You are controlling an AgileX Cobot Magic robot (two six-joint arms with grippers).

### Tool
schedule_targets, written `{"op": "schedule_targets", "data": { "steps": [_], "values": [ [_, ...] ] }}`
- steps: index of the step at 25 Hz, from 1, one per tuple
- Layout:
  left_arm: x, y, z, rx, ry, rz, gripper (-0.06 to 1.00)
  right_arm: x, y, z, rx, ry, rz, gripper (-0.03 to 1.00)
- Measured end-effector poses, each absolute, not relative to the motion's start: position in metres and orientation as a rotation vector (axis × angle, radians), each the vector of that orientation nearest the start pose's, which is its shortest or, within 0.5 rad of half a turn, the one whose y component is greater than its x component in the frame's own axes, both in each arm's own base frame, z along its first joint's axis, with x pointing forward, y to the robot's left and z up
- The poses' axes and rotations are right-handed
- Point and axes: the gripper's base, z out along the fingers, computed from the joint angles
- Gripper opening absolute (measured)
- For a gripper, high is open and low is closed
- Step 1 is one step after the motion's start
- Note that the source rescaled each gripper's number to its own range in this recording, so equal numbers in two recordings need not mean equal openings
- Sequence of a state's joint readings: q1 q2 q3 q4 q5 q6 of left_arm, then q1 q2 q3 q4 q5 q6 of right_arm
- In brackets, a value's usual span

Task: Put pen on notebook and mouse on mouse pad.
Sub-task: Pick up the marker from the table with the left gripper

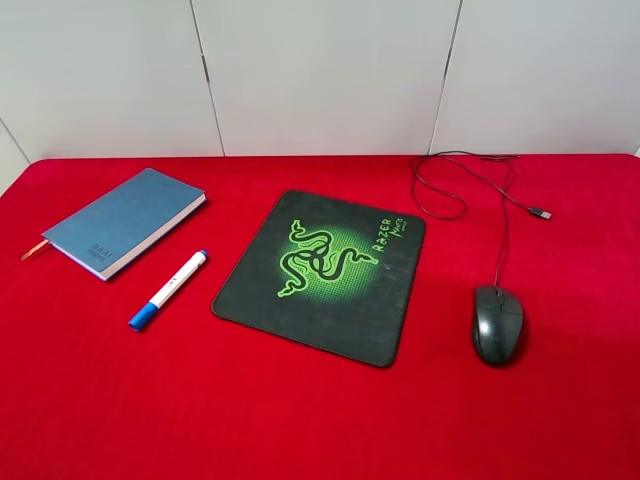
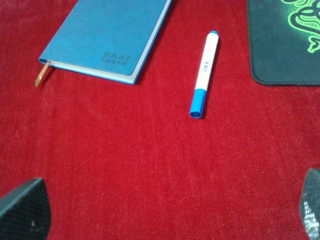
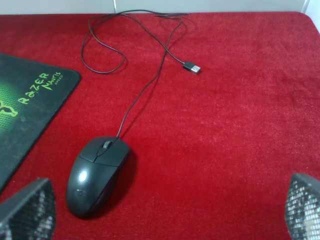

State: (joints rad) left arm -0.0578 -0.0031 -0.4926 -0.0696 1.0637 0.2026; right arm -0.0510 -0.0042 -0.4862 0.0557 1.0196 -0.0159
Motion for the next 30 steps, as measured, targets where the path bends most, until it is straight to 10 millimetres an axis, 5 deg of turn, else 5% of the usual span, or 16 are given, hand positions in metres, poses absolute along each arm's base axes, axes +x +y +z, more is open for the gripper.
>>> {"op": "schedule_targets", "data": {
  "steps": [20,25,30],
  "values": [
    [-0.005,-0.005,0.276,0.254,2.032,-0.003,1.0,-0.002,0.004,0.277,0.034,2.011,0.024,1.0],
    [-0.011,-0.005,0.297,0.25,1.986,0.0,1.0,-0.002,0.004,0.277,0.034,2.011,0.024,1.0],
    [0.006,-0.006,0.33,0.254,2.033,-0.003,1.0,-0.002,0.004,0.277,0.034,2.011,0.024,1.0]
  ]
}}
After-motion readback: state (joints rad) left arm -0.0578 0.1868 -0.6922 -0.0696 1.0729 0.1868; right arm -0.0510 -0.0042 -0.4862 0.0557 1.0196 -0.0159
